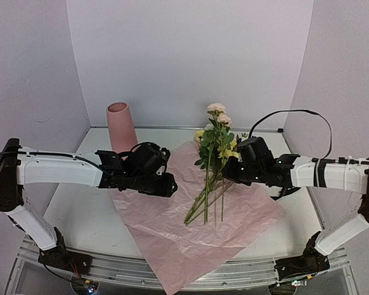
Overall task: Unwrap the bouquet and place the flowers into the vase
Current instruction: Pick up the fake flower from the wrapping paper, then insert the fake flower into the vase.
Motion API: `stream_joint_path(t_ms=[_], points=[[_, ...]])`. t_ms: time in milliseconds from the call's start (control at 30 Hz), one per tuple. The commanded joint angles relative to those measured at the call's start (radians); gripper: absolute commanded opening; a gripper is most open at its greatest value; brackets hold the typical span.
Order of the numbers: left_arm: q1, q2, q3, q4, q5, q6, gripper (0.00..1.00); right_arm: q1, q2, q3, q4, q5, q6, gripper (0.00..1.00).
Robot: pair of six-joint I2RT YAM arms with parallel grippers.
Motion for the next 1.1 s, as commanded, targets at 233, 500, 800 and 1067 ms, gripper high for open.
stream_joint_path(t_ms=[233, 500, 800, 1067], points=[[-0.017, 0.01, 0.078, 0.058, 0.021, 0.008, 0.4, -0.002, -0.29, -0.234, 0.308, -0.097, -0.287, 0.0], [-0.033, -0.09, 0.051, 0.281, 0.127, -0.003, 0.61, -0.001, -0.406, -0.293, 0.417, -0.229, -0.339, 0.0], [-0.038, -0.148, 0.078, 0.516, 0.198, 0.037, 0.77, -0.001, -0.44, -0.292, 0.502, -0.39, -0.295, 0.01], [-0.038, -0.056, 0.223, 0.517, 0.222, 0.078, 0.74, 0.0, -0.457, -0.293, 0.569, -0.505, -0.276, 0.01]])
